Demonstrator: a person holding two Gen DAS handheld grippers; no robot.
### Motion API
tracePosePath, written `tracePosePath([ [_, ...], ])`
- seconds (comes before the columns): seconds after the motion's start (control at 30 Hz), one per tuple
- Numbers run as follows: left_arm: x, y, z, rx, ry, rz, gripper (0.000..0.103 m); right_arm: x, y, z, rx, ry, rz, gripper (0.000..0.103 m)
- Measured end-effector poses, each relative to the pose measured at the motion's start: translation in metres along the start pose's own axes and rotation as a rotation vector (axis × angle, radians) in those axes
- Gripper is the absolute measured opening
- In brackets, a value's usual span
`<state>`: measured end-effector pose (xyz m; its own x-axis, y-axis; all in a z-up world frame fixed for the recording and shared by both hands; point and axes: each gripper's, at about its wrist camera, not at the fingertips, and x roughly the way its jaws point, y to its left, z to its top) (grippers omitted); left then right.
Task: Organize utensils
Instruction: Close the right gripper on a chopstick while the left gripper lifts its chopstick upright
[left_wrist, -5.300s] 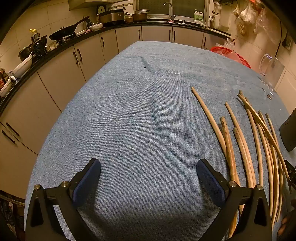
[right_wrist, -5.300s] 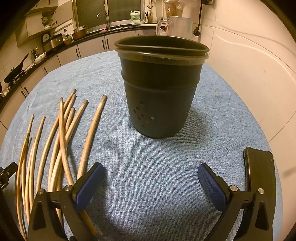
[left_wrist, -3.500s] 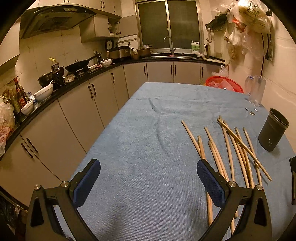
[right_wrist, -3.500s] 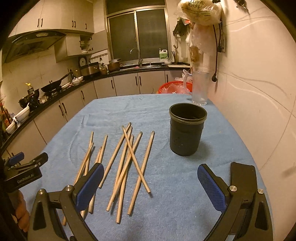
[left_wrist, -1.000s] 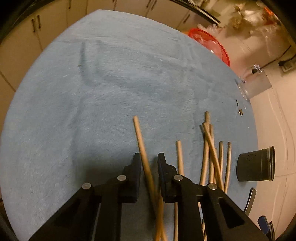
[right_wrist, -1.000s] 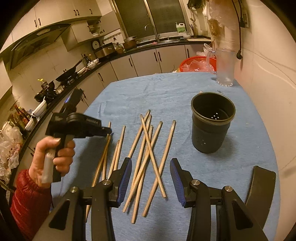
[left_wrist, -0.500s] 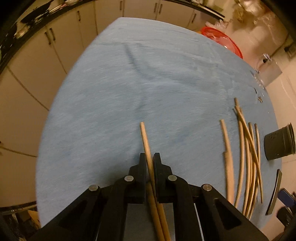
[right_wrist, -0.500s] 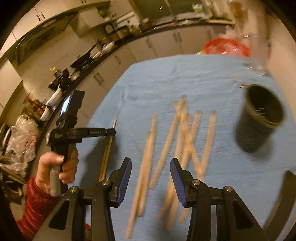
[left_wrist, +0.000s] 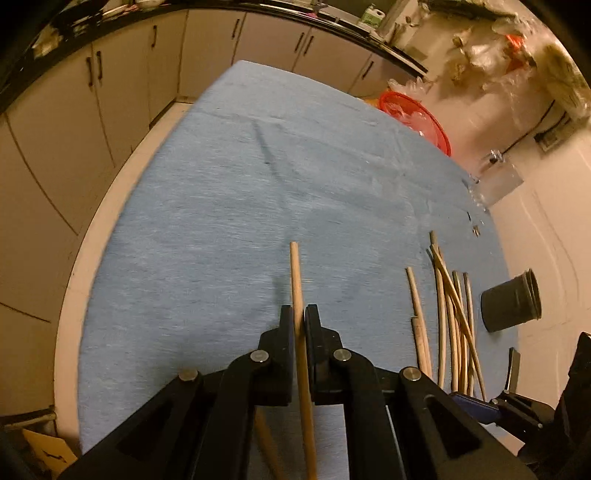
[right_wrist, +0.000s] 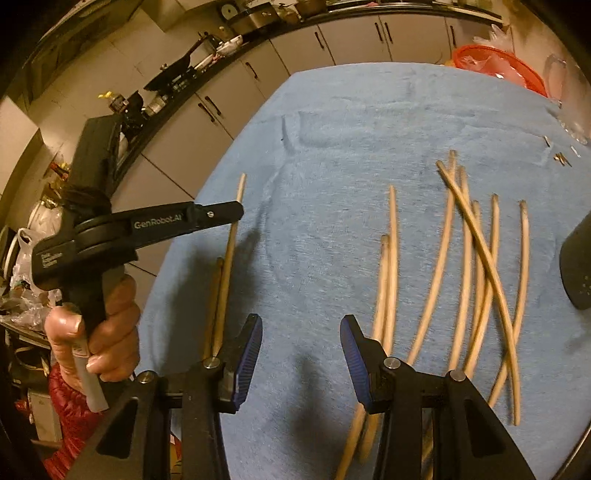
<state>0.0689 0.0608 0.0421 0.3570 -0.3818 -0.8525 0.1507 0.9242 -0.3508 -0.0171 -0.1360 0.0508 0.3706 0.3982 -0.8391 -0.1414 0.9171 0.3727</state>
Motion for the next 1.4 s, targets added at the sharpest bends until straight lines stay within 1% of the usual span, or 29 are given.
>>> tracePosePath([
  [0.1,-0.010,0.021,-0.006,-0.064,-0.025,-0.023,0.007,0.003,0.005,0.005,-0.014,0.002,-0.018,0.048],
  [0.23,-0.028,0.042,-0.012,-0.120,-0.065,-0.052,0.007,0.019,0.019,0.010,-0.050,0.046,-0.011,0.048],
  [0.33,-0.041,0.054,-0.016,-0.138,-0.091,-0.044,0.007,0.030,0.035,0.010,-0.076,0.068,-0.006,0.048],
  [0.43,-0.046,0.064,-0.025,-0.150,-0.093,-0.046,0.007,0.043,0.047,0.017,-0.089,0.073,-0.011,0.048],
  [0.53,-0.046,0.073,-0.038,-0.165,-0.086,-0.049,0.007,0.051,0.059,0.023,-0.089,0.086,0.015,0.046],
  [0.6,-0.047,0.079,-0.045,-0.175,-0.089,-0.069,0.007,0.057,0.068,0.027,-0.081,0.099,0.034,0.046],
  [0.67,-0.048,0.086,-0.052,-0.187,-0.102,-0.092,0.007,0.061,0.076,0.029,-0.082,0.108,0.050,0.042],
  [0.73,-0.048,0.089,-0.055,-0.196,-0.100,-0.105,0.007,0.059,0.077,0.031,-0.084,0.091,0.014,0.041],
  [0.8,-0.044,0.090,-0.058,-0.202,-0.091,-0.106,0.007,0.050,0.065,0.037,-0.057,0.063,0.004,0.041],
  [0.87,-0.040,0.088,-0.061,-0.195,-0.079,-0.103,0.007,0.039,0.043,0.044,-0.019,0.032,-0.040,0.041],
  [0.9,-0.037,0.087,-0.062,-0.187,-0.073,-0.104,0.007,0.031,0.026,0.047,0.012,0.014,-0.060,0.039],
  [0.97,-0.028,0.078,-0.065,-0.172,-0.057,-0.120,0.007,0.017,-0.004,0.051,0.069,0.002,-0.084,0.038],
  [1.03,-0.015,0.067,-0.066,-0.159,-0.035,-0.146,0.006,0.010,-0.024,0.050,0.105,0.005,-0.100,0.037],
  [1.07,-0.011,0.063,-0.066,-0.154,-0.037,-0.157,0.006,0.008,-0.031,0.049,0.118,0.008,-0.096,0.037],
  [1.13,0.002,0.051,-0.063,-0.148,-0.012,-0.176,0.006,0.003,-0.040,0.046,0.136,0.009,-0.095,0.037],
  [1.17,0.008,0.046,-0.061,-0.143,-0.012,-0.193,0.006,0.003,-0.042,0.045,0.138,0.009,-0.101,0.037],
  [1.23,0.014,0.034,-0.053,-0.126,-0.029,-0.188,0.006,0.003,-0.048,0.046,0.144,0.004,-0.120,0.037],
  [1.3,0.021,0.023,-0.045,-0.131,-0.013,-0.225,0.006,0.005,-0.054,0.050,0.155,-0.001,-0.134,0.037],
  [1.33,0.024,0.013,-0.038,-0.106,-0.017,-0.232,0.006,0.008,-0.056,0.051,0.152,0.002,-0.136,0.034],
  [1.4,0.026,0.002,-0.031,-0.084,-0.019,-0.190,0.006,0.014,-0.056,0.057,0.146,0.013,-0.138,0.032],
])
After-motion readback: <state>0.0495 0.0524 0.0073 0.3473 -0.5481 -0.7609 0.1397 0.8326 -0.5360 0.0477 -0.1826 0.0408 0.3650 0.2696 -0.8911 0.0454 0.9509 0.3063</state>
